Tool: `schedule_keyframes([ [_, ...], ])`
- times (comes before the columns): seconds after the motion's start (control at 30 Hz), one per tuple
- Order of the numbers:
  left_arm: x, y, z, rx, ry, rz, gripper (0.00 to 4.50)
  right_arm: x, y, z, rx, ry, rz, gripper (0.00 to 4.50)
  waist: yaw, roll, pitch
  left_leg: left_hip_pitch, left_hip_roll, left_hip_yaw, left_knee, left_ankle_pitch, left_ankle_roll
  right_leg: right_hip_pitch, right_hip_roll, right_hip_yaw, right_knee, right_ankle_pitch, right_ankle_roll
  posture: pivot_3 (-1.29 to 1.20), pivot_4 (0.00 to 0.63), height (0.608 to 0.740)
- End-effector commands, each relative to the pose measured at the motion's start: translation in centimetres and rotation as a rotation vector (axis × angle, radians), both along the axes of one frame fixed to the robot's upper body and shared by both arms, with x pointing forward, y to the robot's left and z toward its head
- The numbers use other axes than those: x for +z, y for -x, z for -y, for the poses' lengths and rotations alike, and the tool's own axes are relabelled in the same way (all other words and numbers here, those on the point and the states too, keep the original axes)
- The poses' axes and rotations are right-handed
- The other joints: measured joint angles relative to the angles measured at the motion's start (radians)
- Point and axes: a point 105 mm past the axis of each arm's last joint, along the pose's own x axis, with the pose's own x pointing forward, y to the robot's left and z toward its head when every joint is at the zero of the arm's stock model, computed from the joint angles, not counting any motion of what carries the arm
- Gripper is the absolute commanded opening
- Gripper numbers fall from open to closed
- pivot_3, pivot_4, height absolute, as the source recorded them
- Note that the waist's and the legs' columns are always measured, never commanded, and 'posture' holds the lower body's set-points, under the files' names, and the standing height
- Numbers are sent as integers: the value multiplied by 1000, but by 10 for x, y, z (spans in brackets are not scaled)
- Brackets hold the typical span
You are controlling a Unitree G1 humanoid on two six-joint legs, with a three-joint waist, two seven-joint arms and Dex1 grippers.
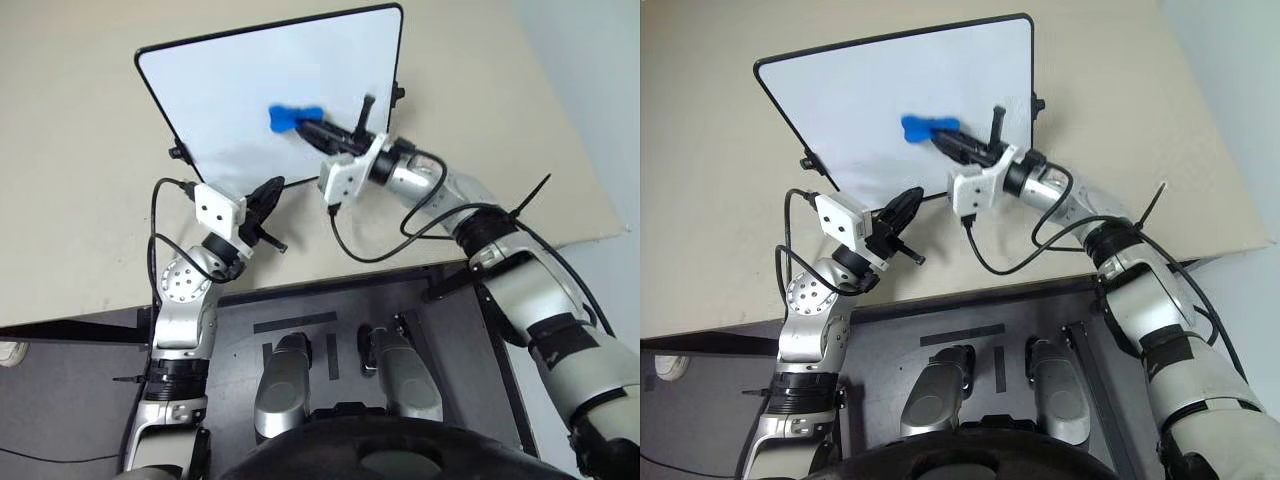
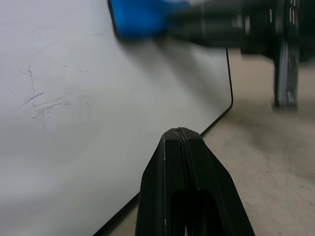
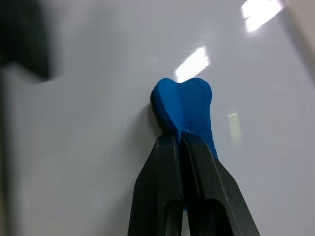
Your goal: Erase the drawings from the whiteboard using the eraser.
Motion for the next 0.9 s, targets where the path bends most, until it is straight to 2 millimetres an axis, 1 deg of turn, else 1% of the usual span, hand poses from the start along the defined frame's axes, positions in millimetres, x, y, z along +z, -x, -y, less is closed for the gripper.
schedule_keyframes([
  [0.03,9,3,2,-5,1,45,0,-6,2,8,-2,18,-37,31,0,0,0,0,0,0,0,0,0,0,0,0,0,0,0,0,150,740],
  [0.17,9,4,1,-5,0,45,0,-1,5,22,-21,-40,-82,31,1,0,0,0,0,0,0,1,0,0,0,0,0,0,0,0,150,740],
  [0.27,10,4,0,-3,-1,44,0,2,10,43,-55,-103,-197,31,4,0,0,-1,0,0,0,6,9,0,0,0,-1,-1,2,0,150,740],
  [0.33,9,6,-2,-2,-3,42,0,1,17,55,-68,-116,-287,31,8,-1,0,-1,0,1,0,7,9,0,0,0,-1,-3,3,0,150,740],
  [0.43,7,7,-3,-4,-8,32,0,-10,40,90,-119,-81,-458,31,16,-1,-1,-3,0,2,1,5,9,1,0,-1,-2,-6,5,0,150,740],
  [0.5,7,8,-3,-6,-9,28,0,-18,56,107,-152,-53,-548,31,23,-2,-1,-4,0,2,4,2,10,1,0,-1,-2,-8,7,0,150,740],
  [0.6,7,7,-3,-13,-12,23,0,-27,72,124,-199,-24,-645,31,18,-2,-1,-4,0,2,8,-4,9,2,0,0,-1,-11,8,0,150,740],
  [0.67,7,5,-1,-24,-13,20,0,-33,78,129,-228,-20,-691,31,11,-2,-1,-2,0,3,9,-4,9,4,1,0,-1,-11,8,0,150,740],
  [0.77,8,3,0,-35,-16,21,0,-37,79,130,-258,-27,-717,824,6,-2,-1,2,0,2,9,-2,10,9,2,1,-1,-13,9,0,150,740],
  [0.9,10,1,-4,-39,-22,22,0,-34,81,124,-256,-44,-743,2161,7,-2,-1,3,0,2,10,2,13,10,2,1,-1,-13,14,0,150,740],
])
